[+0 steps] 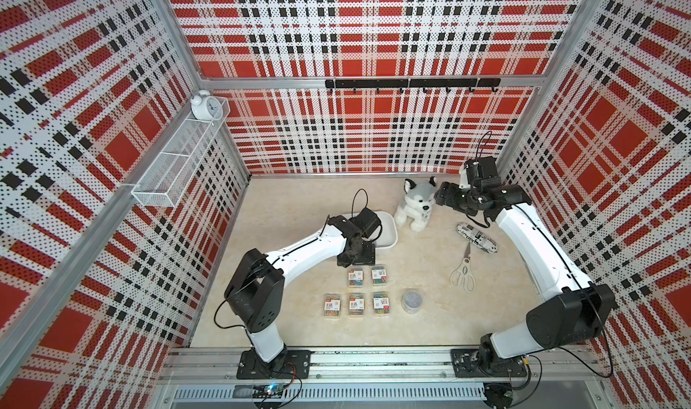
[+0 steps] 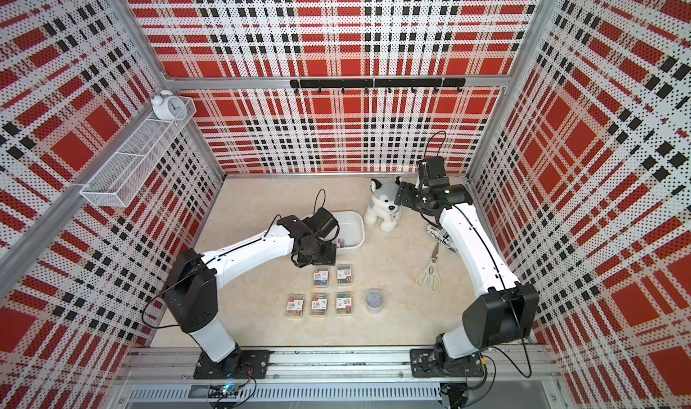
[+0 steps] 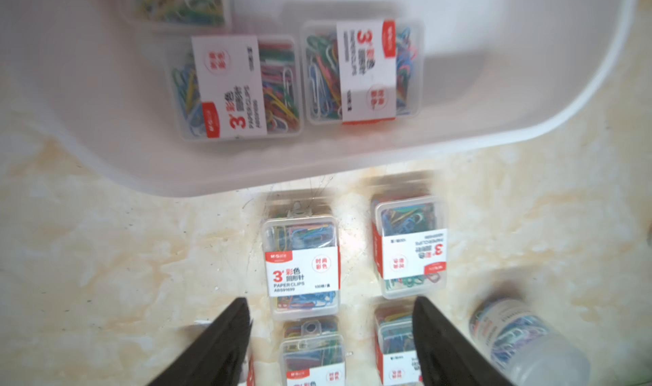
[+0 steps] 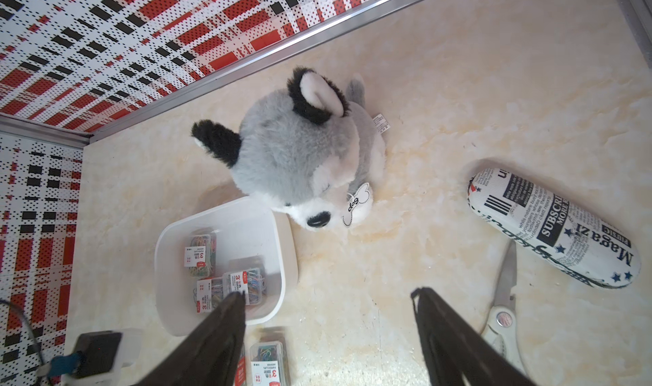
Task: Take the paper clips out of the storage box
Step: Pick up the boxed paper clips from the storage box.
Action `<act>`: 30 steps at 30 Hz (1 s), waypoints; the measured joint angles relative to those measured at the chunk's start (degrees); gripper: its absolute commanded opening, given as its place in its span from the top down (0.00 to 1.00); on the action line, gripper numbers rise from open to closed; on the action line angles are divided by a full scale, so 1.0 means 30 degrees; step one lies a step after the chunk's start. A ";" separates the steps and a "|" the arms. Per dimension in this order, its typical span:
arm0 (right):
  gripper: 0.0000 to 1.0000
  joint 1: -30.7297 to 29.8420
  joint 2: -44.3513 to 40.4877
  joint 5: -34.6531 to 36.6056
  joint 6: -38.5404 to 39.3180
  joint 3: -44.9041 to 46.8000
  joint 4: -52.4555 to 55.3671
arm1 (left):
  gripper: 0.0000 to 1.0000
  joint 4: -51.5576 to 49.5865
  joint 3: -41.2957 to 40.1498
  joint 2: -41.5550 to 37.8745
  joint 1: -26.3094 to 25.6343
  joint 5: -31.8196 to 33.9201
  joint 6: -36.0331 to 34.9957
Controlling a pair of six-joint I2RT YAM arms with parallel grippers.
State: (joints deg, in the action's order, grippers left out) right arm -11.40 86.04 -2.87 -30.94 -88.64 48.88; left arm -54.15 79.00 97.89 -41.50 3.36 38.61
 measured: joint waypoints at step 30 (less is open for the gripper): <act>0.22 -0.4911 0.5107 -0.0765 0.0794 -0.6018 0.1552 | 0.35 0.1843 -0.1559 -0.8684 0.9245 0.2769 -0.1537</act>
State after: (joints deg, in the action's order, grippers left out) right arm -26.13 101.36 -5.17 -28.56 -106.69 53.54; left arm -48.62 74.32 71.83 -13.76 11.66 34.00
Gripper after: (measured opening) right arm 0.779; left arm 0.654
